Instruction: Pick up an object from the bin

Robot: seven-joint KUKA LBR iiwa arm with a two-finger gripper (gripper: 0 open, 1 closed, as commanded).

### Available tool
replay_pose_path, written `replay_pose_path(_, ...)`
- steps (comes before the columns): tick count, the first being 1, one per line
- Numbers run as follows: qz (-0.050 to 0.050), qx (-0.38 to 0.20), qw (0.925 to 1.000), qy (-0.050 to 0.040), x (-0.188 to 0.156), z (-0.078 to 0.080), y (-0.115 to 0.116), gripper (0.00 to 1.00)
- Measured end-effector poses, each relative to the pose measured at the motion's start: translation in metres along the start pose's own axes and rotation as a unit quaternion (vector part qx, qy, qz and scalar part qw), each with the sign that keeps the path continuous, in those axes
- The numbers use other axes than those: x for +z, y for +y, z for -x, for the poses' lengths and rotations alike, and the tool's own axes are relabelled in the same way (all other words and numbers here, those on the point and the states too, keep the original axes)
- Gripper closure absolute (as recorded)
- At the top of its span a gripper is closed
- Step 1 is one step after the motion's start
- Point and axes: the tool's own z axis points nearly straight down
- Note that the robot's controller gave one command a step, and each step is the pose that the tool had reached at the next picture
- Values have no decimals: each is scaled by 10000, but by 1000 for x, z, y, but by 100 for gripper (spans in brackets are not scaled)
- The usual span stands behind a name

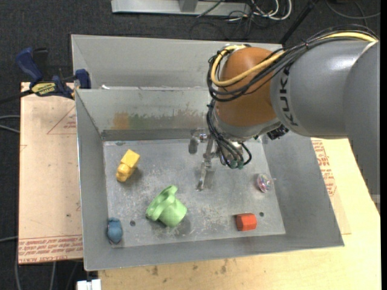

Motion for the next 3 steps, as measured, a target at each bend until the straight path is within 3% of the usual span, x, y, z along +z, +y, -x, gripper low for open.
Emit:
replay_pose_path(1,13,-2310,9730,6,-5,-55,103,0)
replay_pose_path(2,8,-5353,8447,19,82,-57,94,0)
replay_pose_path(3,-9,-5591,8291,-28,80,6,88,0)
